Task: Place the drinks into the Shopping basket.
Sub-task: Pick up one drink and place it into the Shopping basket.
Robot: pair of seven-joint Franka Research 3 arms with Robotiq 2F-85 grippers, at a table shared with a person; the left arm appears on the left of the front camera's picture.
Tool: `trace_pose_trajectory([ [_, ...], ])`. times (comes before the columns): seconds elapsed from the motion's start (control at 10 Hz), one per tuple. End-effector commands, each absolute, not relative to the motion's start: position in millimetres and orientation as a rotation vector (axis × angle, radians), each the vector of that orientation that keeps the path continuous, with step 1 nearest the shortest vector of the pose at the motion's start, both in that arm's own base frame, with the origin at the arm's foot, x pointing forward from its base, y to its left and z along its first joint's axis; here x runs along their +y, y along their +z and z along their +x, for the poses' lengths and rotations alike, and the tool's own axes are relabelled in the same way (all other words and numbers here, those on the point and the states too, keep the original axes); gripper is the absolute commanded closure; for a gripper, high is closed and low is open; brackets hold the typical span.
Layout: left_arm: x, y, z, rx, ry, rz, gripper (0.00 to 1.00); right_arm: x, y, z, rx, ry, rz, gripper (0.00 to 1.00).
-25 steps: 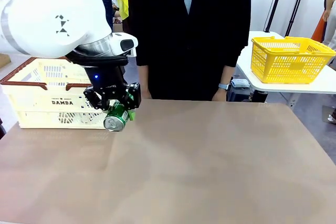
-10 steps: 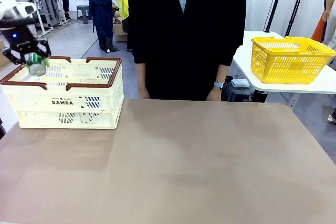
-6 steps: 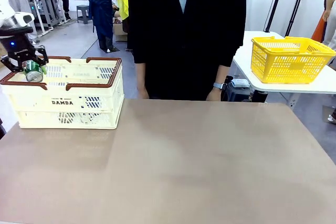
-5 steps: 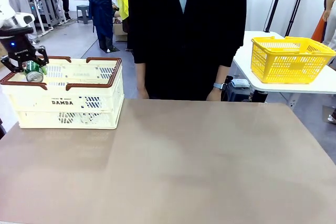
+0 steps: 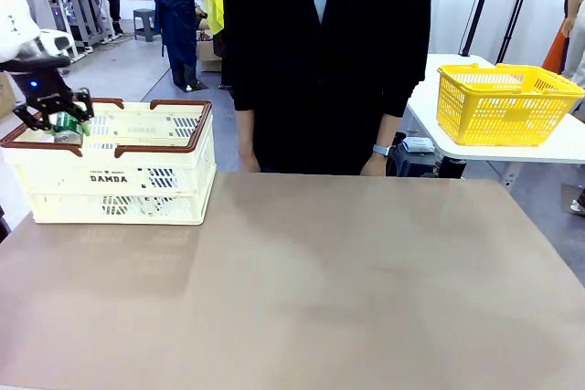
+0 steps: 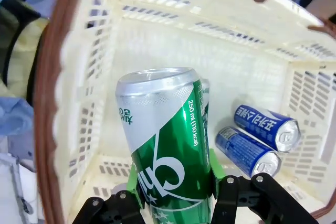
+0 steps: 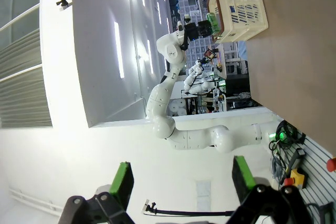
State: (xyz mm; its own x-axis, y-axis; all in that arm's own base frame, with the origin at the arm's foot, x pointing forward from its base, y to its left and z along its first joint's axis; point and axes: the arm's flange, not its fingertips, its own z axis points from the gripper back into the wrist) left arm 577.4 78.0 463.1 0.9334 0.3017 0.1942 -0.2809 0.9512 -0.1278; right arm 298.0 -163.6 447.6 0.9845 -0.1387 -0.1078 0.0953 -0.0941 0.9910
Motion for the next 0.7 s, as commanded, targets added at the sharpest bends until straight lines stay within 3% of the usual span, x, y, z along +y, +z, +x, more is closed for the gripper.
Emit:
trace_pose_trajectory([
  [0.0,80.2,455.2,586.5,-0.227,0.181,-0.081,1.0,-163.6,454.2,297.8,-0.02,-0.211,1.665,0.0],
  [0.6,84.6,418.5,600.3,-0.143,0.06,-0.041,1.0,-163.6,454.2,297.8,-0.02,-0.211,1.665,0.0],
])
